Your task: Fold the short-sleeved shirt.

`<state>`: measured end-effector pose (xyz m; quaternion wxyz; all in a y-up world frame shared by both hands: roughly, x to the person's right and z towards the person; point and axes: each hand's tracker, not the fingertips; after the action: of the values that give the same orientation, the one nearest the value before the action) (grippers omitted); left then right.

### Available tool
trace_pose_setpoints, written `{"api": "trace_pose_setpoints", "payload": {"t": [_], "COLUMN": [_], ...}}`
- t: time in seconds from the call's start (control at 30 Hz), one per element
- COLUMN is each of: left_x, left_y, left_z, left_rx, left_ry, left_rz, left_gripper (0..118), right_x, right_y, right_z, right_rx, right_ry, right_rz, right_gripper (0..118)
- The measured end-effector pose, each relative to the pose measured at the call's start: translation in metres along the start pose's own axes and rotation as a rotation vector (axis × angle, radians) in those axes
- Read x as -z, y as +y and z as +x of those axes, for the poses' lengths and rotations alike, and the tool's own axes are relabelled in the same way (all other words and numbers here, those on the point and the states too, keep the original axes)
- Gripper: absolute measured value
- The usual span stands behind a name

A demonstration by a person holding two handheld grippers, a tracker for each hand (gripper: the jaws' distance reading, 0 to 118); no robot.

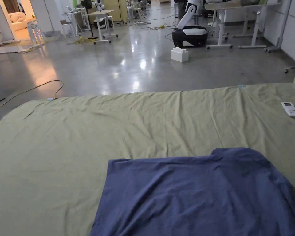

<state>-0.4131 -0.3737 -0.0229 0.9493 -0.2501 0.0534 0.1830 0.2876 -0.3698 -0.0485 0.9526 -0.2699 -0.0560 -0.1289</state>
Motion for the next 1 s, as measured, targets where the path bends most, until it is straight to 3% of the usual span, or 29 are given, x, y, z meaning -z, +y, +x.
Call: {"api": "trace_pose_setpoints", "payload": {"t": [0.1,0.2,0.4,0.53,0.63,0.67,0.73,0.77,0.83,0.9,0.93,1.0], "left_x": [-0.027,-0.059,-0.093,-0.107,-0.123,-0.128,-0.135,-0.138,-0.139,-0.138,-0.138,-0.143], "left_y": [0.02,0.034,0.044,0.055,0.057,0.058,0.057,0.058,0.059,0.055,0.056,0.057], "left_z": [0.029,0.066,0.132,0.162,0.175,0.178,0.182,0.182,0.182,0.185,0.183,0.178], "left_rx": [0.044,0.147,0.446,0.446,0.445,0.448,0.424,0.415,0.414,0.458,0.457,0.4], "left_ry": [-0.033,-0.077,0.008,0.017,0.005,0.023,0.092,0.088,0.099,0.243,0.216,0.103], "left_rz": [0.103,0.222,0.387,0.432,0.489,0.502,0.518,0.51,0.501,0.513,0.498,0.486], "left_gripper": [90,89,89,89,89,88,84,78,44,12,7,1], "right_x": [-0.022,-0.05,-0.099,-0.111,-0.129,-0.134,-0.138,-0.141,-0.143,-0.143,-0.144,-0.141], "right_y": [0.013,0.026,0.047,0.061,0.06,0.06,0.057,0.057,0.058,0.056,0.058,0.058], "right_z": [-0.01,-0.032,-0.099,-0.13,-0.151,-0.157,-0.164,-0.169,-0.171,-0.172,-0.173,-0.175], "right_rx": [-0.009,-0.067,-0.164,-0.231,-0.304,-0.354,-0.346,-0.362,-0.345,-0.297,-0.309,-0.266], "right_ry": [0.014,0.062,0.168,0.221,0.184,0.193,0.195,0.192,0.207,0.22,0.222,0.225], "right_rz": [0.067,0.151,0.342,0.371,0.513,0.545,0.516,0.535,0.513,0.502,0.511,0.434], "right_gripper": [91,91,91,92,90,88,75,65,42,17,8,2]}}
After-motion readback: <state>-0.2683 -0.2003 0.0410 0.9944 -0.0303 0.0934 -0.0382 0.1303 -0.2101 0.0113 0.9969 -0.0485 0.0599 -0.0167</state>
